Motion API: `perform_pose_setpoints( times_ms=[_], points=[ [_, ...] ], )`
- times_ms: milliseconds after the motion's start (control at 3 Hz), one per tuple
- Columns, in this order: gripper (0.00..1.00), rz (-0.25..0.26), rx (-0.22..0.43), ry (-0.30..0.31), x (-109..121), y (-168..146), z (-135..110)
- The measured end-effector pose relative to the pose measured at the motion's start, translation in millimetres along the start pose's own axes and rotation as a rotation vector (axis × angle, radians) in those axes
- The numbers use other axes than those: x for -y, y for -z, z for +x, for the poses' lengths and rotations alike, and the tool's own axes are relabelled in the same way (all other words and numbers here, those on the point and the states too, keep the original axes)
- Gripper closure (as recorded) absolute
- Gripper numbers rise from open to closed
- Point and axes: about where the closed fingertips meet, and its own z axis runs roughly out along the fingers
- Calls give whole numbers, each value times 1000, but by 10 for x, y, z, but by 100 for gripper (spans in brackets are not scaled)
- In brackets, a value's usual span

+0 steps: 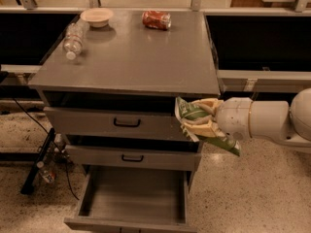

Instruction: Place green jalapeno chip bag into bottom drawer

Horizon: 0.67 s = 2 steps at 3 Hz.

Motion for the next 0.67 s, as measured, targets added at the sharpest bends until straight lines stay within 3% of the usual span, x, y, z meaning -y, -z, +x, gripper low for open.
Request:
perform_pose_setpoints(
  times_ms=[333,667],
  points=[
    [100,0,0,0,-1,-1,1],
    [100,-6,16,-53,-211,-109,181]
  ],
)
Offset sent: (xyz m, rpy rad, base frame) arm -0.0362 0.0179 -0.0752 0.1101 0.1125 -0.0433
